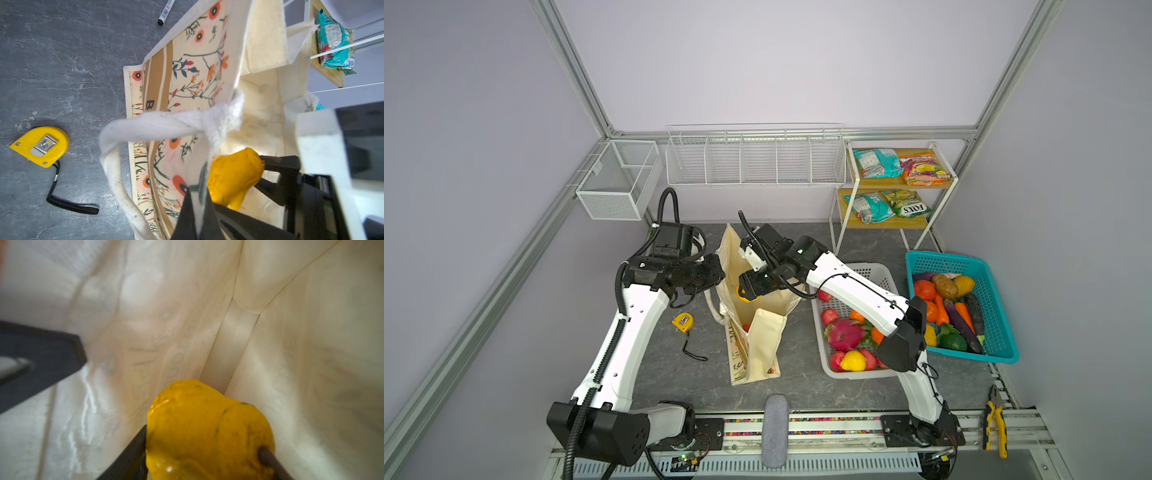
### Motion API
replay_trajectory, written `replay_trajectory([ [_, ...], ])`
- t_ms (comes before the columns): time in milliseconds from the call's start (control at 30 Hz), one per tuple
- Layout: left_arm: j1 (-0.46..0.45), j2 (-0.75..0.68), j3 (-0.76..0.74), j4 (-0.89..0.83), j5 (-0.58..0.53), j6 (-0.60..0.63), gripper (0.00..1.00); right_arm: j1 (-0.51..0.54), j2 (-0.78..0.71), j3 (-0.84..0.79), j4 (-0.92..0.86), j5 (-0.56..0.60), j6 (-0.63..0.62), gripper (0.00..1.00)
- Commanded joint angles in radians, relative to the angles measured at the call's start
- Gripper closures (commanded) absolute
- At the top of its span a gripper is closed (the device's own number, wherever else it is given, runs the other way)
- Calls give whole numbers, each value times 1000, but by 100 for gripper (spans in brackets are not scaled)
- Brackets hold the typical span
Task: Place the food into the grocery bag and tie it
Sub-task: 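Lift the yellow pear with the right gripper over the open bag, then lower the yellow pear into the bag and open the right gripper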
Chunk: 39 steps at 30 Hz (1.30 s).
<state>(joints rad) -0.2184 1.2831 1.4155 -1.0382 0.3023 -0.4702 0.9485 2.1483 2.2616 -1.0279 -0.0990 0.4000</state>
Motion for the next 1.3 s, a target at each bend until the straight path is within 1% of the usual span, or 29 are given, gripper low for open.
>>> replay_trajectory([
  [0, -5, -35, 19, -2, -27, -11, 100, -6, 29, -32, 21, -34, -14, 47],
  [267, -4, -34, 13, -3, -28, -2, 100, -5, 53, -70, 45, -16, -10, 47],
  [467, -4, -23, 42, -15, -38, 18, 100, -4, 63, -103, 64, 1, -6, 47],
  [967, 17, -1, 67, -30, -32, 50, 100, -1, 179, -103, 48, 56, 0, 47],
  [1100, 27, -7, 55, -30, -28, 57, 100, -2, 201, -109, 34, 70, 2, 46],
  [1267, 42, -14, 40, -33, -14, 69, 100, -3, 213, -111, 28, 84, 15, 41],
])
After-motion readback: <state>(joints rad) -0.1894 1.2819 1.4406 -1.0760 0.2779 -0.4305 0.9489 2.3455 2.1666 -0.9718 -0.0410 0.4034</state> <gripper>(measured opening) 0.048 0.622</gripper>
